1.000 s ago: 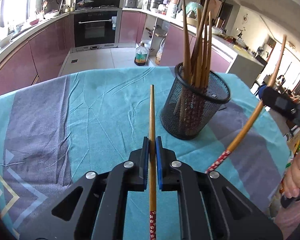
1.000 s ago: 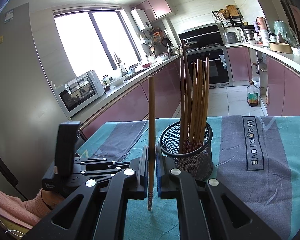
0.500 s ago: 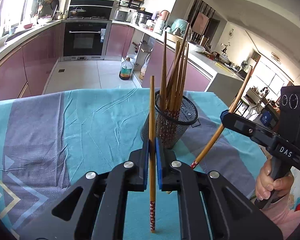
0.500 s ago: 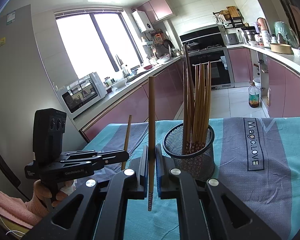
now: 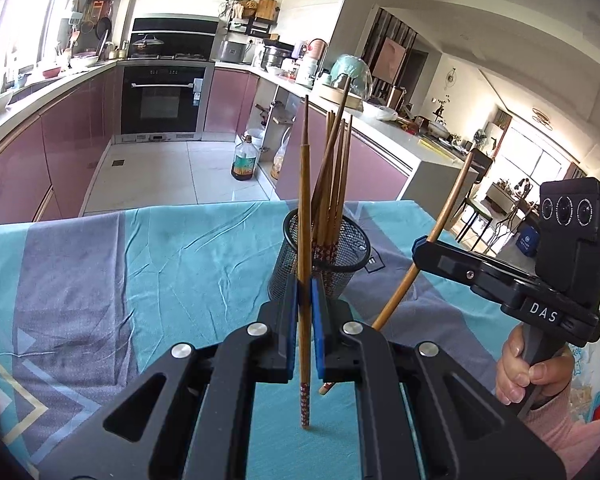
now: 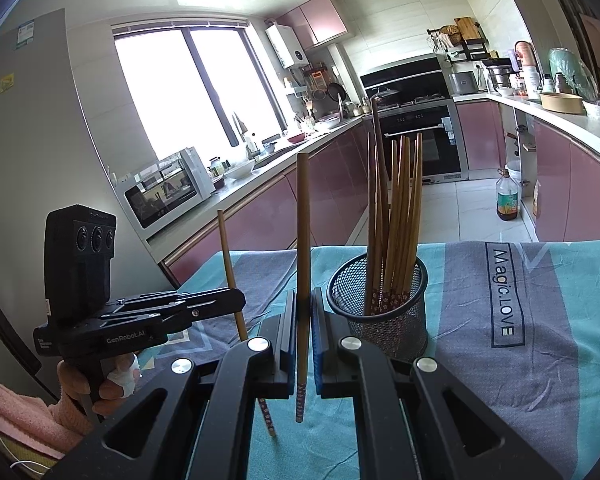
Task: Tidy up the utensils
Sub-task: 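Lower the left tool's chopstick into the cup while the right tool lowers its chopstick too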
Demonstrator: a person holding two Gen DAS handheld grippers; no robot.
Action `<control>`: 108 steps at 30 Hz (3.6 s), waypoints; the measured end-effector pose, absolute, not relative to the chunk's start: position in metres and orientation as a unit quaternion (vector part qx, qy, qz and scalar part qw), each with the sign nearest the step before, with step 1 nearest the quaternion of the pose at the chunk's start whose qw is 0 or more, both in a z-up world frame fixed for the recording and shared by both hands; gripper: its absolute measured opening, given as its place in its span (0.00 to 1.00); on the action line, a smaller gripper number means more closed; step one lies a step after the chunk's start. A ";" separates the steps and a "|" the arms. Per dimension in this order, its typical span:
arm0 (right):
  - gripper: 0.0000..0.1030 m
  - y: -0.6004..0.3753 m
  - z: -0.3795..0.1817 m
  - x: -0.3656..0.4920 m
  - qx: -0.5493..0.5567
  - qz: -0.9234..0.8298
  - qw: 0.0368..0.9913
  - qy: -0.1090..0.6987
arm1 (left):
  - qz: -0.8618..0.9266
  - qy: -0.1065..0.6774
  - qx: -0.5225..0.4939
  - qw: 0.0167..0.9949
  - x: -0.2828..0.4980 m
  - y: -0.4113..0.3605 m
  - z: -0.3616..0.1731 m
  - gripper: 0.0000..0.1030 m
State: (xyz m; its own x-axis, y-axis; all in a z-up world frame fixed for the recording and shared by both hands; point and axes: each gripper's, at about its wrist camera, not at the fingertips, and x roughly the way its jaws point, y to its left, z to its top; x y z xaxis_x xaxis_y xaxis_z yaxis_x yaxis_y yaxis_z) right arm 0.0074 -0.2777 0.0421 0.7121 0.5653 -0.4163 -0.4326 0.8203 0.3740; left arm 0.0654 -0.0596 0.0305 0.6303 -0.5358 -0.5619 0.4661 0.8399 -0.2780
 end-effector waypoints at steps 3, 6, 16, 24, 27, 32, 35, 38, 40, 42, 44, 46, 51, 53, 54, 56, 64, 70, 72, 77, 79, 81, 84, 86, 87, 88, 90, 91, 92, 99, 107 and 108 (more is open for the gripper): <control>0.05 -0.278 0.045 0.006 0.123 0.272 0.918 0.261 | -0.281 0.322 -0.052 0.902 0.063 -0.060 0.036 0.07; 0.05 -0.279 0.049 0.005 0.121 0.271 0.920 0.256 | -0.283 0.319 -0.052 0.903 0.062 -0.060 0.040 0.07; 0.05 -0.283 0.057 0.003 0.115 0.267 0.925 0.243 | -0.294 0.309 -0.052 0.903 0.058 -0.056 0.053 0.07; 0.05 -0.284 0.067 0.002 0.105 0.261 0.932 0.230 | -0.304 0.298 -0.055 0.903 0.060 -0.053 0.066 0.07; 0.05 -0.286 0.074 0.003 0.101 0.258 0.935 0.223 | -0.307 0.292 -0.058 0.904 0.062 -0.053 0.074 0.07; 0.05 -0.288 0.085 0.006 0.095 0.255 0.939 0.211 | -0.311 0.274 -0.059 0.908 0.065 -0.052 0.091 0.07; 0.05 -0.289 0.093 0.009 0.091 0.254 0.941 0.203 | -0.312 0.262 -0.056 0.912 0.066 -0.053 0.101 0.07; 0.05 -0.290 0.099 0.012 0.089 0.253 0.943 0.195 | -0.310 0.253 -0.054 0.915 0.068 -0.055 0.109 0.07; 0.05 -0.289 0.103 0.014 0.087 0.253 0.945 0.191 | -0.310 0.246 -0.055 0.917 0.071 -0.056 0.114 0.07; 0.05 -0.289 0.107 0.015 0.083 0.253 0.946 0.187 | -0.310 0.239 -0.055 0.918 0.072 -0.056 0.118 0.07; 0.05 -0.289 0.110 0.016 0.081 0.253 0.947 0.183 | -0.310 0.232 -0.054 0.920 0.073 -0.057 0.123 0.07; 0.05 -0.288 0.112 0.017 0.079 0.253 0.948 0.179 | -0.311 0.227 -0.054 0.921 0.074 -0.058 0.127 0.07; 0.05 -0.289 0.116 0.021 0.079 0.251 0.949 0.175 | -0.307 0.222 -0.057 0.924 0.084 -0.063 0.128 0.07; 0.05 -0.287 0.117 0.021 0.078 0.249 0.950 0.173 | -0.304 0.221 -0.055 0.925 0.086 -0.065 0.128 0.07; 0.05 -0.288 0.117 0.022 0.079 0.249 0.950 0.172 | -0.302 0.220 -0.054 0.926 0.086 -0.066 0.128 0.07; 0.05 -0.288 0.118 0.023 0.079 0.248 0.950 0.171 | -0.300 0.220 -0.053 0.927 0.088 -0.066 0.128 0.07; 0.05 -0.286 0.117 0.029 0.081 0.243 0.951 0.173 | -0.294 0.218 -0.051 0.929 0.086 -0.068 0.125 0.07; 0.05 -0.284 0.114 0.035 0.083 0.237 0.952 0.177 | -0.291 0.219 -0.049 0.930 0.084 -0.077 0.126 0.07; 0.05 -0.285 0.114 0.037 0.084 0.234 0.952 0.178 | -0.289 0.220 -0.050 0.930 0.083 -0.078 0.127 0.07; 0.05 -0.284 0.113 0.045 0.086 0.226 0.953 0.182 | -0.287 0.221 -0.049 0.931 0.080 -0.080 0.131 0.07; 0.05 -0.284 0.112 0.046 0.087 0.223 0.953 0.183 | -0.286 0.222 -0.048 0.931 0.077 -0.085 0.131 0.07; 0.05 -0.285 0.111 0.048 0.088 0.221 0.954 0.184 | -0.286 0.224 -0.048 0.930 0.078 -0.084 0.131 0.07; 0.05 -0.285 0.109 0.049 0.087 0.216 0.954 0.186 | -0.286 0.227 -0.047 0.930 0.077 -0.088 0.131 0.07; 0.05 -0.284 0.108 0.051 0.086 0.214 0.955 0.188 | -0.285 0.230 -0.046 0.929 0.079 -0.089 0.131 0.07; 0.05 -0.283 0.107 0.052 0.084 0.211 0.955 0.189 | -0.285 0.231 -0.046 0.929 0.079 -0.089 0.131 0.07; 0.05 -0.283 0.106 0.052 0.085 0.211 0.955 0.190 | -0.285 0.233 -0.046 0.929 0.083 -0.086 0.134 0.07; 0.05 -0.282 0.104 0.054 0.085 0.210 0.955 0.192 | -0.284 0.237 -0.045 0.928 0.085 -0.087 0.134 0.07; 0.05 -0.281 0.103 0.054 0.085 0.209 0.955 0.193 | -0.285 0.239 -0.044 0.927 0.086 -0.087 0.134 0.07; 0.05 -0.280 0.102 0.055 0.084 0.206 0.955 0.195 | -0.286 0.241 -0.042 0.926 0.086 -0.088 0.133 0.07; 0.05 -0.274 0.089 0.063 0.081 0.204 0.952 0.214 | -0.289 0.261 -0.032 0.921 0.087 -0.090 0.124 0.07; 0.05 -0.270 0.078 0.068 0.081 0.202 0.949 0.230 | -0.289 0.275 -0.029 0.916 0.090 -0.089 0.117 0.07; 0.05 -0.270 0.078 0.068 0.081 0.202 0.948 0.232 | -0.289 0.277 -0.028 0.916 0.091 -0.089 0.116 0.07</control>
